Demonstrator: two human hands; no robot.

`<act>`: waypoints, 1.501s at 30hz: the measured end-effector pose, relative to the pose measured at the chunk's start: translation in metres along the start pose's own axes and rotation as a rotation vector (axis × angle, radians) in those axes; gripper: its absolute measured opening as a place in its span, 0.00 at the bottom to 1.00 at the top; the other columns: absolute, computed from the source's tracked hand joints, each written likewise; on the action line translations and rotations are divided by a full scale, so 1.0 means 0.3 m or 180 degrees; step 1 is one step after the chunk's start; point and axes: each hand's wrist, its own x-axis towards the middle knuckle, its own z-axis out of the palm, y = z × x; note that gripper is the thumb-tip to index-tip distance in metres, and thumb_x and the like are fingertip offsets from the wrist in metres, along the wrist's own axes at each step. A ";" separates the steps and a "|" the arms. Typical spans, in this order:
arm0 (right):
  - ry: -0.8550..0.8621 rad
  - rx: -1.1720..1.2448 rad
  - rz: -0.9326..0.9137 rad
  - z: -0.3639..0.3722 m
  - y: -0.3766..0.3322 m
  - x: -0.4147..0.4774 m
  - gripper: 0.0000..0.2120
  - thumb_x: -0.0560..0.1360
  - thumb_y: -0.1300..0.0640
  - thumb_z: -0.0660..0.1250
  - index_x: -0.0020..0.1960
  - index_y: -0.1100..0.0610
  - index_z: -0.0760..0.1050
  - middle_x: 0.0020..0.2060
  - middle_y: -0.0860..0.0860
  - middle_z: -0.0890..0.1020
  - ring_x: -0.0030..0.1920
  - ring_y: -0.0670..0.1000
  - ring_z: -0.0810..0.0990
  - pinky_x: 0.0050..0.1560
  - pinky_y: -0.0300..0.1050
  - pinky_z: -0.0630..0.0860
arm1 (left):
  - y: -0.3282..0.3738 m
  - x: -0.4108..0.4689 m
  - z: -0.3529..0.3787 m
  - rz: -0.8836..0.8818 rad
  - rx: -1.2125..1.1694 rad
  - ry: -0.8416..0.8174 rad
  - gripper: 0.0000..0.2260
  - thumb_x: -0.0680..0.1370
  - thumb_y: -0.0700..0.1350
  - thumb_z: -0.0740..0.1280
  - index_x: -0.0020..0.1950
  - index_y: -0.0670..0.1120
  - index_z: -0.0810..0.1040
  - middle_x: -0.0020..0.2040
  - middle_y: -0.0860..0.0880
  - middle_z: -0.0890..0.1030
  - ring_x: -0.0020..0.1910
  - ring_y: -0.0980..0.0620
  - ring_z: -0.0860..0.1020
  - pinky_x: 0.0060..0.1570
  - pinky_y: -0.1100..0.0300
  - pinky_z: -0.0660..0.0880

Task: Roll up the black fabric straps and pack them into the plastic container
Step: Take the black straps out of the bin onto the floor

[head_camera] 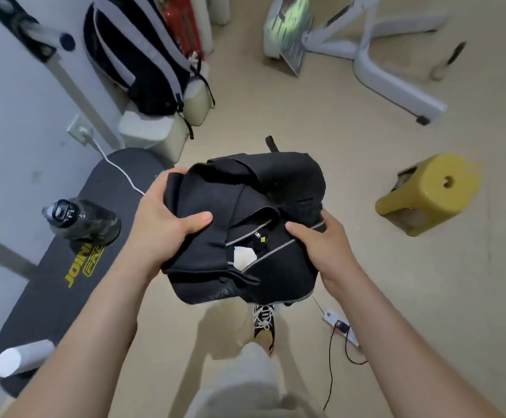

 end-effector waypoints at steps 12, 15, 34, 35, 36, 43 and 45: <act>0.0067 0.0072 -0.0522 -0.462 -0.702 0.526 0.11 0.75 0.66 0.70 0.50 0.50 0.79 0.39 0.45 0.87 0.41 0.46 0.85 0.41 0.40 0.80 | 0.527 0.496 0.357 0.0720 0.0641 0.0030 0.31 0.70 0.31 0.74 0.60 0.63 0.72 0.53 0.70 0.75 0.51 0.77 0.72 0.48 0.83 0.66; -0.0099 0.0225 -0.0481 -0.537 -0.823 0.698 0.09 0.75 0.64 0.70 0.53 0.54 0.80 0.44 0.51 0.87 0.46 0.52 0.85 0.44 0.45 0.80 | 0.639 0.628 0.499 0.0744 0.0236 0.0315 0.30 0.70 0.30 0.73 0.60 0.61 0.74 0.54 0.66 0.78 0.52 0.72 0.75 0.49 0.78 0.70; -0.1015 -0.3004 -0.1438 -0.798 -1.262 1.706 0.14 0.79 0.56 0.63 0.63 0.47 0.74 0.52 0.48 0.80 0.55 0.56 0.77 0.47 0.44 0.67 | 0.785 1.525 1.231 -0.0757 -0.0169 0.1413 0.11 0.74 0.44 0.73 0.55 0.50 0.79 0.49 0.51 0.83 0.50 0.50 0.81 0.56 0.47 0.79; -0.1037 -0.2846 -0.1328 -0.802 -1.270 1.765 0.18 0.78 0.58 0.63 0.67 0.48 0.72 0.55 0.49 0.80 0.56 0.55 0.77 0.48 0.43 0.67 | 0.771 1.576 1.252 -0.0804 -0.0112 0.1446 0.08 0.74 0.44 0.72 0.52 0.50 0.79 0.47 0.50 0.83 0.48 0.50 0.81 0.55 0.48 0.78; -0.1058 -0.2644 -0.1212 -0.802 -1.279 1.821 0.21 0.78 0.61 0.64 0.69 0.49 0.71 0.57 0.50 0.80 0.57 0.54 0.77 0.49 0.42 0.67 | 0.757 1.622 1.271 -0.0855 -0.0054 0.1477 0.04 0.75 0.42 0.71 0.47 0.51 0.79 0.44 0.51 0.82 0.45 0.51 0.80 0.52 0.50 0.78; -0.1380 -0.1923 -0.0576 -0.818 -1.340 2.140 0.26 0.73 0.73 0.62 0.66 0.51 0.67 0.48 0.48 0.76 0.48 0.50 0.77 0.44 0.43 0.75 | 0.674 1.829 1.407 -0.1339 0.0466 0.1605 0.02 0.76 0.39 0.67 0.44 0.43 0.77 0.37 0.46 0.79 0.40 0.44 0.76 0.40 0.51 0.72; -0.1473 -0.1865 -0.0621 -0.821 -1.339 2.237 0.28 0.73 0.74 0.62 0.65 0.47 0.65 0.48 0.44 0.74 0.44 0.43 0.75 0.38 0.36 0.73 | 0.659 1.877 1.446 -0.1430 0.0671 0.1619 0.01 0.76 0.39 0.68 0.45 0.43 0.77 0.38 0.48 0.79 0.40 0.46 0.76 0.42 0.58 0.73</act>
